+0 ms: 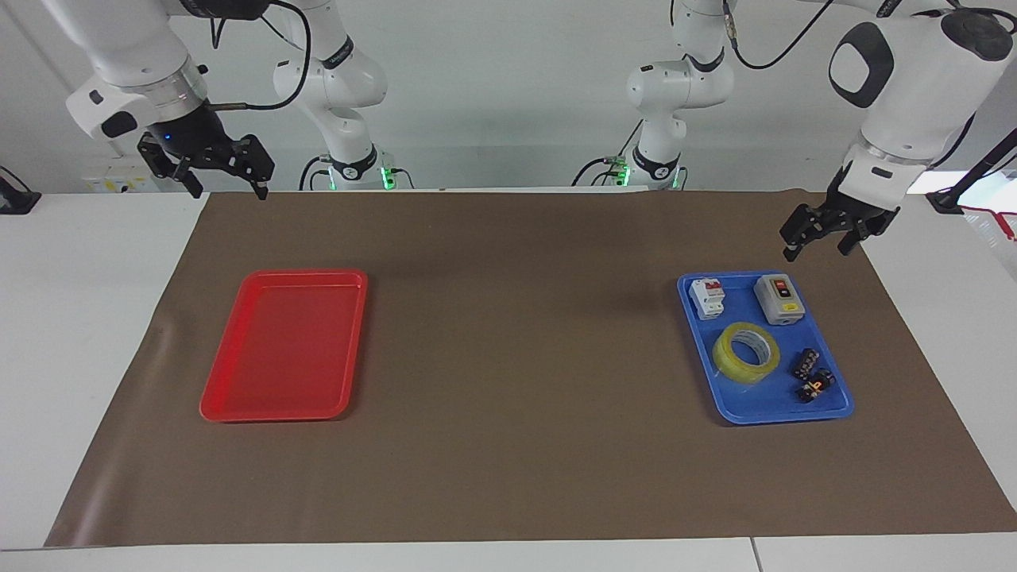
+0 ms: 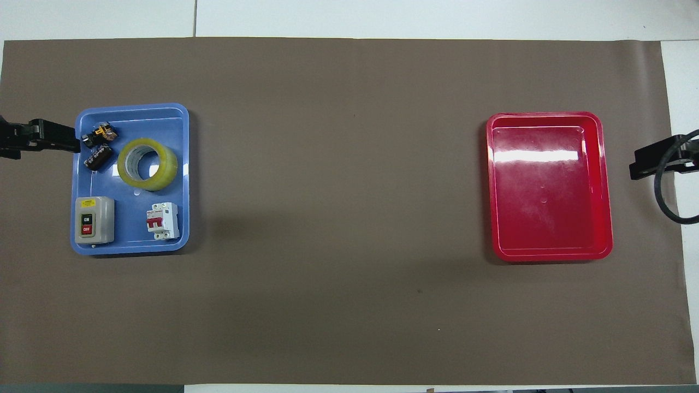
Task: Place and move tape with both arms
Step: 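Reach the left gripper into the blue tray and grasp the yellow tape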
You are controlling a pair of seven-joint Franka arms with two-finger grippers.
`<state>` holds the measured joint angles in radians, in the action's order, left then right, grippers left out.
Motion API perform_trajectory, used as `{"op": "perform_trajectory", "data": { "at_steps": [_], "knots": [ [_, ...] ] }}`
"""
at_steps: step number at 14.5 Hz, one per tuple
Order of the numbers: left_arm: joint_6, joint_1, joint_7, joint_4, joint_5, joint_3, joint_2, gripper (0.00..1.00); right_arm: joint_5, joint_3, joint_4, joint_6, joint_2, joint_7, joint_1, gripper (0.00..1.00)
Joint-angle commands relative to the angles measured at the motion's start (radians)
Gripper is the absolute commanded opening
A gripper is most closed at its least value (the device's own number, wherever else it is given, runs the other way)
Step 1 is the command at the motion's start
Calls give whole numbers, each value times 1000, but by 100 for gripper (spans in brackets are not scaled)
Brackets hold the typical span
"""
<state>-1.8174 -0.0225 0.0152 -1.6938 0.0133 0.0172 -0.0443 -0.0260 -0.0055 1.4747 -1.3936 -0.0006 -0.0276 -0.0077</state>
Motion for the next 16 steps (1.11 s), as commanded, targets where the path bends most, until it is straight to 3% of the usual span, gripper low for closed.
{"op": "perform_trajectory", "data": {
  "at_steps": [1, 7, 11, 16],
  "knots": [
    [-97, -17, -38, -14, -12, -2, -74, 100, 8, 7, 24, 4, -21, -6, -12, 100],
    [-305, -22, -38, -35, -12, -2, -224, 100, 8, 7, 24, 4, -21, -6, -12, 100],
    [-468, -39, -52, -141, -12, -2, -246, 100, 8, 7, 24, 4, -21, -6, -12, 100],
    [-482, -45, -74, -220, -10, -3, -249, 100, 8, 7, 24, 4, -21, -6, -12, 100]
  ]
}}
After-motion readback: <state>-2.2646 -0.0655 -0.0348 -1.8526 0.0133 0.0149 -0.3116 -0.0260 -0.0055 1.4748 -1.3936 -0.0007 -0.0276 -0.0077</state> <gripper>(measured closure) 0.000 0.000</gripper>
